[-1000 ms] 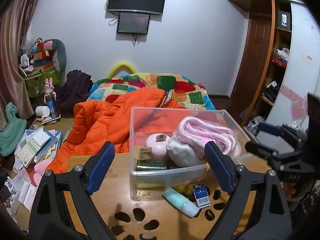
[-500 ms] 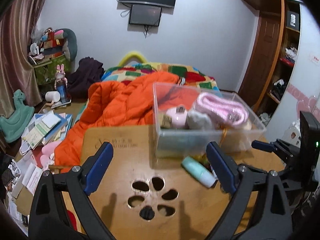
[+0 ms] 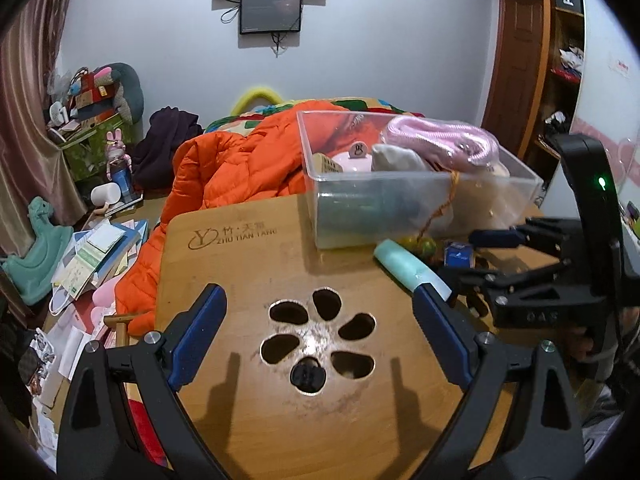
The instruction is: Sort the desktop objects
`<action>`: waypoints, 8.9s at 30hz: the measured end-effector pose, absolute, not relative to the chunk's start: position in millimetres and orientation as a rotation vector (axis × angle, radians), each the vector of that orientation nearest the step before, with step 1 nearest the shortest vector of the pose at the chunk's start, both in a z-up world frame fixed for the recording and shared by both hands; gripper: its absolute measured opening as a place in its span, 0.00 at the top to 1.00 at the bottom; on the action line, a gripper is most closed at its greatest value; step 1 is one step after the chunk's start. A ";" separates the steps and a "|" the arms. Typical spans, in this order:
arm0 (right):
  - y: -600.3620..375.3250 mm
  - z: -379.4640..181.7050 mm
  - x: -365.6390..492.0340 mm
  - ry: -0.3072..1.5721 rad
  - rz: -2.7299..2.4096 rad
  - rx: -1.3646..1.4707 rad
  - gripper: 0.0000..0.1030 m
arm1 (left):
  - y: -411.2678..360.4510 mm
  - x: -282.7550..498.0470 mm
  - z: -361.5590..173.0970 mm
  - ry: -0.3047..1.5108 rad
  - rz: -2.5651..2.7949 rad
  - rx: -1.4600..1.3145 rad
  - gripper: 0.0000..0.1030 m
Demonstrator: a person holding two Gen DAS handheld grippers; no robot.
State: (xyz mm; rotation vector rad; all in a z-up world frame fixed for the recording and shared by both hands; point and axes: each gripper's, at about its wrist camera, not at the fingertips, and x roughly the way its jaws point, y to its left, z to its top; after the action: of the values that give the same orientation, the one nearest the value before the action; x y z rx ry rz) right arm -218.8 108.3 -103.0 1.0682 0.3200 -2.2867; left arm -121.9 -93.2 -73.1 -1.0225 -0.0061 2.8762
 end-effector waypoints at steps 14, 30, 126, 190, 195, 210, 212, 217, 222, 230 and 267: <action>102.8 -104.3 -200.5 0.415 -2.210 1.035 0.58 | -95.6 -112.9 -78.2 0.020 2.854 -1.071 0.08; 167.9 -103.7 -178.7 0.364 -2.260 1.041 0.58 | -33.4 -134.7 -82.5 0.087 2.750 -1.054 0.08; 187.4 -40.6 -299.7 0.190 -2.406 0.829 0.54 | -65.4 -212.2 -31.8 -0.247 2.859 -0.934 0.67; 209.3 -100.3 -218.3 -0.040 -2.324 1.043 0.73 | -5.9 -195.3 -97.3 -0.116 2.733 -1.219 0.72; 210.7 -100.1 -217.9 -0.043 -2.331 1.037 0.82 | -11.2 -182.5 -93.2 -0.139 2.733 -1.200 0.72; 204.8 -74.6 -203.7 -0.003 -2.328 0.924 0.90 | -21.0 -156.6 -46.0 -0.148 2.776 -0.983 0.72; 206.2 -64.2 -204.7 0.000 -2.343 0.894 0.90 | -22.3 -158.0 -39.5 -0.150 2.774 -0.954 0.72; 209.7 -42.0 -212.4 0.012 -2.390 0.827 0.90 | -28.3 -168.6 -26.9 -0.162 2.786 -0.904 0.72; 212.4 -24.1 -224.5 0.008 -2.429 0.768 0.90 | -30.8 -180.0 -16.3 -0.155 2.811 -0.862 0.72; 202.5 -27.8 -237.1 0.017 -2.430 0.786 0.90 | -37.2 -197.1 -25.9 -0.181 2.810 -0.914 0.72; 208.0 -5.1 -161.5 0.043 -2.594 0.723 0.34 | -60.6 -88.0 8.7 -0.256 3.000 -0.727 0.15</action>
State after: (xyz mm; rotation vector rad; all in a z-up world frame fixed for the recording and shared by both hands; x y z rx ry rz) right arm -161.5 208.0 -5.1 0.7228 0.0427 -2.5945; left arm -88.0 -60.6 8.7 -0.7269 -0.2557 2.9996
